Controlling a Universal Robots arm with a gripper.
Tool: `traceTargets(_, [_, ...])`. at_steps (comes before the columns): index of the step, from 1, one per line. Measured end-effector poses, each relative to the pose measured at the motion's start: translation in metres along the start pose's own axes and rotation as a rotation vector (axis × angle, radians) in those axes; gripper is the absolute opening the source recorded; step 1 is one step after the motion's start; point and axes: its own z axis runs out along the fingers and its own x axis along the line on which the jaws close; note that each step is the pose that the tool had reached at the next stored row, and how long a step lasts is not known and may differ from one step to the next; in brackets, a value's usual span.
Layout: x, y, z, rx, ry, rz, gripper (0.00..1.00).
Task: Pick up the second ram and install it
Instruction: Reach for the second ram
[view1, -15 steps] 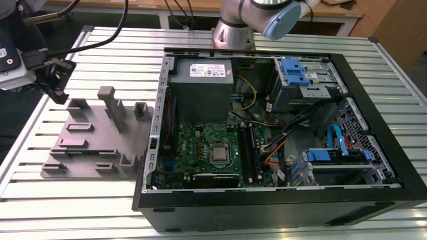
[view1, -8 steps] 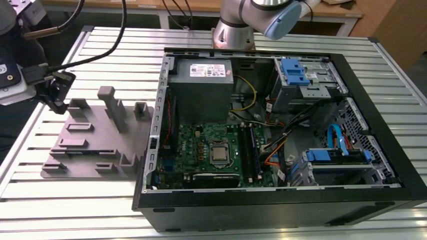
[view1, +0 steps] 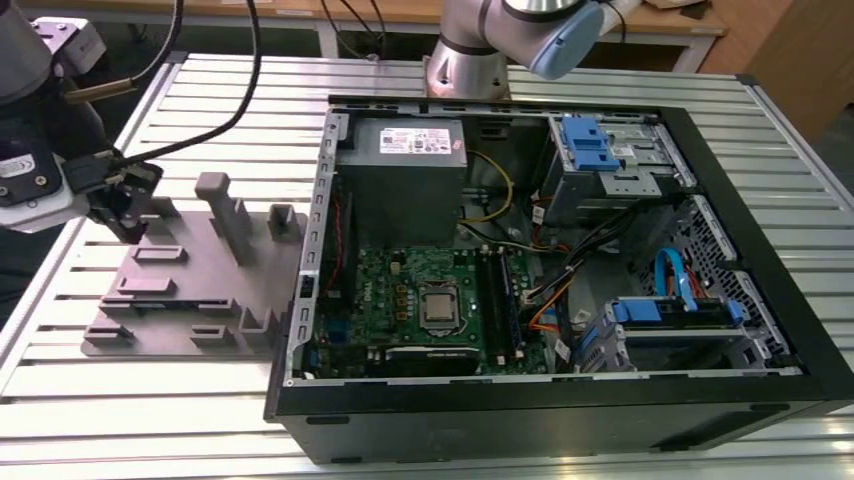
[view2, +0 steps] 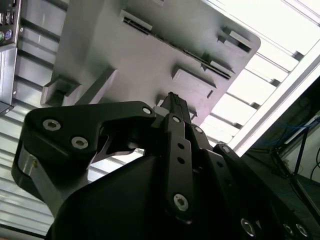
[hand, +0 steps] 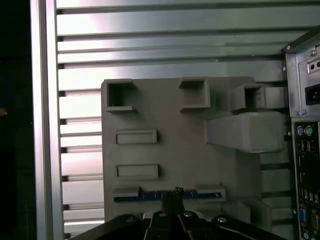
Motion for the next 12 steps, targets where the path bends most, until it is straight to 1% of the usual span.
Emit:
traceTargets(4, [-0.0033,-0.0005,0.0074,-0.0001,0.0000,-0.001,0.14])
traceTargets(12, [-0.0039,-0.0037,0.0218,0.0000,0.0008,-0.002,0.14])
